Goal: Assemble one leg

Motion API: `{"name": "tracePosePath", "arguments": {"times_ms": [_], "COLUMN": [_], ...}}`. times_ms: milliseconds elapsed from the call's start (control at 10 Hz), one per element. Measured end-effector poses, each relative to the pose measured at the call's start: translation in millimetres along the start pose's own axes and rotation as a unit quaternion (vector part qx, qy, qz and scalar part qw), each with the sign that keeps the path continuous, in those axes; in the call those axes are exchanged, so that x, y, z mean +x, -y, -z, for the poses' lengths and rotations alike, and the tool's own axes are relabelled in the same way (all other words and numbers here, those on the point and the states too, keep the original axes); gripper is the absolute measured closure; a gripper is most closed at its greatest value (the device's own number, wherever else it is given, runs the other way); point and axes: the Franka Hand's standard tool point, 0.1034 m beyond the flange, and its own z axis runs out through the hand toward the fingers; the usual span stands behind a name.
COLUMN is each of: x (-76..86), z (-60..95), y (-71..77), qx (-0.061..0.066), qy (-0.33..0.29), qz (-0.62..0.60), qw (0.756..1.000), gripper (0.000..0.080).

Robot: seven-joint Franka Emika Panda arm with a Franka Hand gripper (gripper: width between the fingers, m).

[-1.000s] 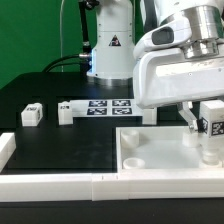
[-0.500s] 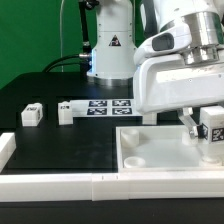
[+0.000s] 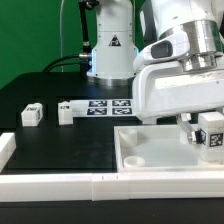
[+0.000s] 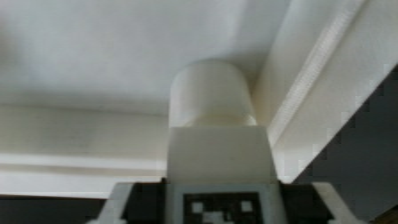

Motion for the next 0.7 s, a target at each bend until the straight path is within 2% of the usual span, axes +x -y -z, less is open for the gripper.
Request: {"name": "tracePosePath", "arguments": {"times_ms": [300,400,500,700], "x": [-0.1,-0.1,-0.1,-0.1], "z": [0.0,0.0,0.0,0.0], "y": [-0.1,-0.1,-0.1,-0.1], "qx": [0.0,0.0,0.0,0.0], "qy": [0.0,0.0,0.0,0.0], "qz": [0.0,0.0,0.0,0.0], "qw": [1.0,1.0,1.0,1.0], "gripper": [0.0499,0.0319,0.0189,0.0162]}}
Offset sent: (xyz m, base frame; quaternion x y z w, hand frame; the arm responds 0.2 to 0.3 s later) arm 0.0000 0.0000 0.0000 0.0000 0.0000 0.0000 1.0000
